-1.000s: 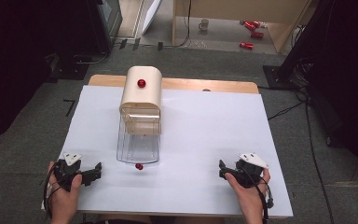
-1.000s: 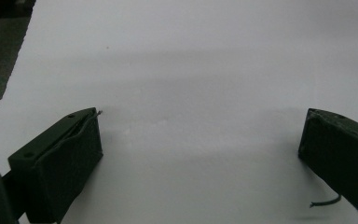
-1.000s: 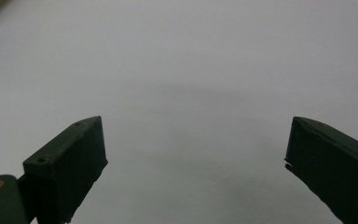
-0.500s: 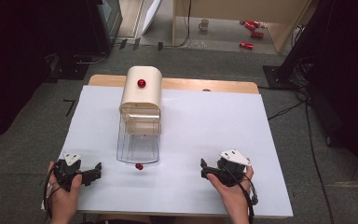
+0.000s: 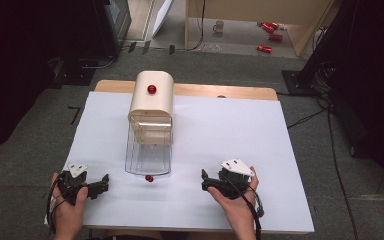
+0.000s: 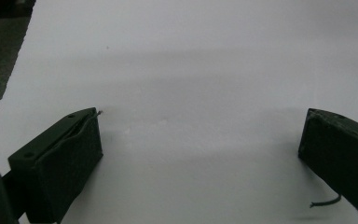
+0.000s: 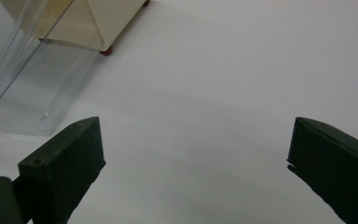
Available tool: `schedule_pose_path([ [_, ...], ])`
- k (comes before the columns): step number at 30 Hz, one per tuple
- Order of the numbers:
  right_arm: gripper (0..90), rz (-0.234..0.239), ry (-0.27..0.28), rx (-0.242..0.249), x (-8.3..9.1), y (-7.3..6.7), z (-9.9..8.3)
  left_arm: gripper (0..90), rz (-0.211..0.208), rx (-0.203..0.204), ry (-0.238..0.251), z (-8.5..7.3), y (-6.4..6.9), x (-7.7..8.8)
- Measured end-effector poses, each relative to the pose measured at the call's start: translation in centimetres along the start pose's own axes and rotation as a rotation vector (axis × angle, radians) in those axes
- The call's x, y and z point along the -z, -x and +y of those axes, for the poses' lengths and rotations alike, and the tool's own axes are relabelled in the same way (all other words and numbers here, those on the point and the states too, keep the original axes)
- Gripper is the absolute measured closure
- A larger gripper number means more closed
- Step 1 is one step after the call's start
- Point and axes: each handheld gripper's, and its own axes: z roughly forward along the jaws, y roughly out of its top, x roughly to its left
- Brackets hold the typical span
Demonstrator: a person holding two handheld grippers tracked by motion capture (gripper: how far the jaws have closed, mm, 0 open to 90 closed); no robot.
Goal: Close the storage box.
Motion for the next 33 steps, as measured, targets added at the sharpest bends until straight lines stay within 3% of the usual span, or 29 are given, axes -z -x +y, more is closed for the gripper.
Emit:
schedule_pose_path([
  [13,3.3,0.051,0.004,0.031,-0.6,-3.3,0.9,0.0,0.0,-0.001,-0.001,0.0,0.0,0.0],
  [20,6.7,0.044,0.015,0.036,-0.7,-4.4,1.2,0.0,0.0,0.0,-0.002,0.0,0.0,0.0],
  [25,7.6,0.065,0.025,0.048,-0.9,-5.7,1.5,0.0,0.0,0.0,-0.001,0.0,0.0,0.0],
  [27,14.4,0.071,0.043,0.051,-1.0,-6.6,1.5,0.0,0.0,0.0,-0.001,0.0,0.0,0.0],
  [29,15.5,0.069,0.053,0.056,-1.0,-6.9,1.5,0.0,0.0,0.0,-0.001,0.0,0.0,0.0],
  [33,26.6,0.109,0.065,0.064,-1.1,-8.3,1.4,0.0,0.0,0.0,-0.001,0.0,0.0,0.0],
])
